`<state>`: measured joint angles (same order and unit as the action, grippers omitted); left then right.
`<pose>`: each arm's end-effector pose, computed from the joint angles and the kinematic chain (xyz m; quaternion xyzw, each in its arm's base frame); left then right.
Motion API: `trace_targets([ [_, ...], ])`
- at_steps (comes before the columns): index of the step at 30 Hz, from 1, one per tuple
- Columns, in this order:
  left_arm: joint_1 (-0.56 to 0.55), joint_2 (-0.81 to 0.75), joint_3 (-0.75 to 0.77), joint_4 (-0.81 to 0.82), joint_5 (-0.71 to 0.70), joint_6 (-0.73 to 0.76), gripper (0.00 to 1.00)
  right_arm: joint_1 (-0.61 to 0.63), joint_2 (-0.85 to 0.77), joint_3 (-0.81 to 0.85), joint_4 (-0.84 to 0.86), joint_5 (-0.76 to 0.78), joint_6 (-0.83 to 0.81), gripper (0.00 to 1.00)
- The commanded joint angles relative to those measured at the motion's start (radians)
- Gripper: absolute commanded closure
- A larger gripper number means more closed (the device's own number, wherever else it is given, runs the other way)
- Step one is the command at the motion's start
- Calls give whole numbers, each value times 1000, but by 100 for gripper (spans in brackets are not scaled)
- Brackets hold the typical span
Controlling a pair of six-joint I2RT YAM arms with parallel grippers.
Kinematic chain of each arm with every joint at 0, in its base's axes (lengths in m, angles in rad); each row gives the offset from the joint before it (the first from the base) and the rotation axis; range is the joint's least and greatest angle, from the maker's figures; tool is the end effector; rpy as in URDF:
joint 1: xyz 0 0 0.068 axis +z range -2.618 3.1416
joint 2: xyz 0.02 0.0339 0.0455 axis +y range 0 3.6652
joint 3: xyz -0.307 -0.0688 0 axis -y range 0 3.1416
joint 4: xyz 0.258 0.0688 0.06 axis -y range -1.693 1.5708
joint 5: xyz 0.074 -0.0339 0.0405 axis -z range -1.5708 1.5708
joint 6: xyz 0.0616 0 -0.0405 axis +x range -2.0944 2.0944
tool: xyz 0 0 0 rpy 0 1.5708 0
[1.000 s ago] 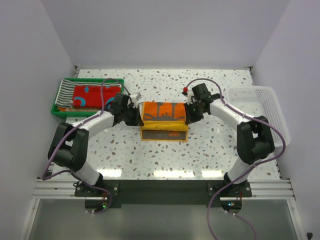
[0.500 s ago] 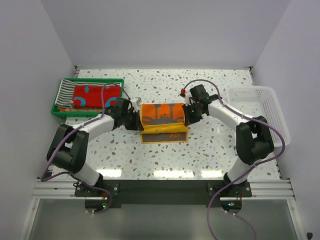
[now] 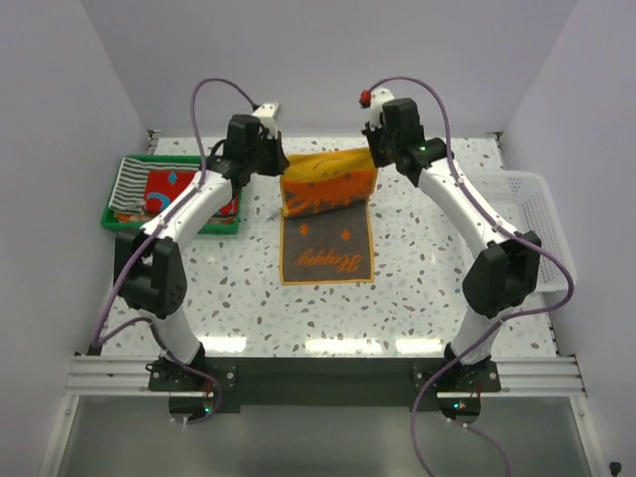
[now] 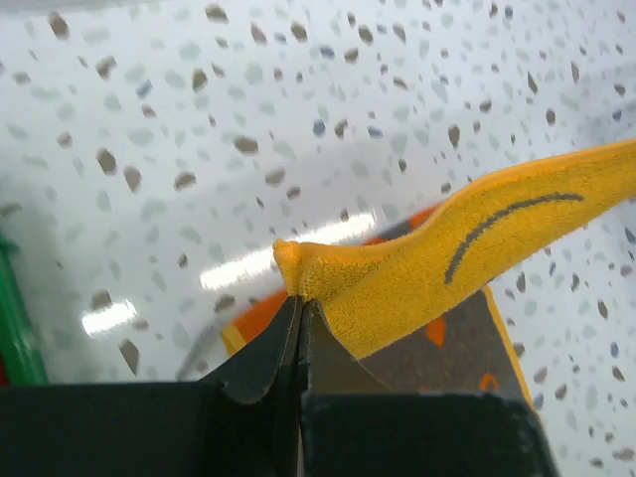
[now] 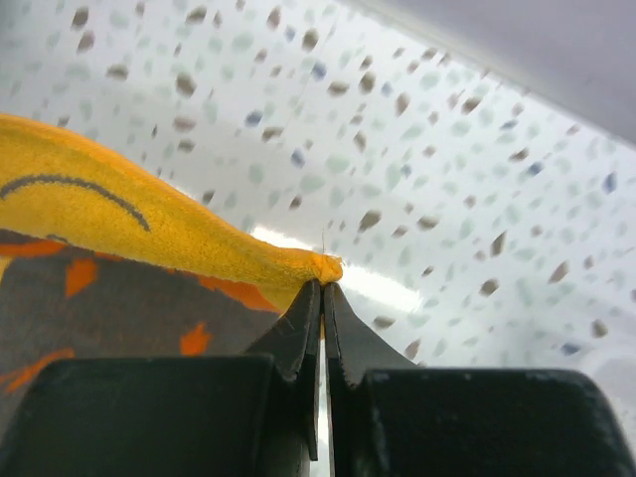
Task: Fold and stack the towels
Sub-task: Fold the towel
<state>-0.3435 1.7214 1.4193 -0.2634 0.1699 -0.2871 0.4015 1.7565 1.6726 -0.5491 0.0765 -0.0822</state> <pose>0.4145 -0.1593 0.3254 0.0655 0.8717 -0.2195 0.4333 0.4142 0.1707 0.3733 -0.1967 0.8696 0.0381 0.4513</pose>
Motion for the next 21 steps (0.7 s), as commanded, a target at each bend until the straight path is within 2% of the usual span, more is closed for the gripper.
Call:
trace_targets([
  [1,20,88,201,10,-87,69,100,-7,83,140,100,155,-111,100],
  [7,32,233,407,-8,-101,108,100,-23,199,304,91,144,-166,100],
  [9,32,236,412,-11,-104,117,100,-23,202,300,71,120,-171,100],
  [21,32,74,118,-37,-38,115,100,-20,46,33,15,-21,-84,100],
])
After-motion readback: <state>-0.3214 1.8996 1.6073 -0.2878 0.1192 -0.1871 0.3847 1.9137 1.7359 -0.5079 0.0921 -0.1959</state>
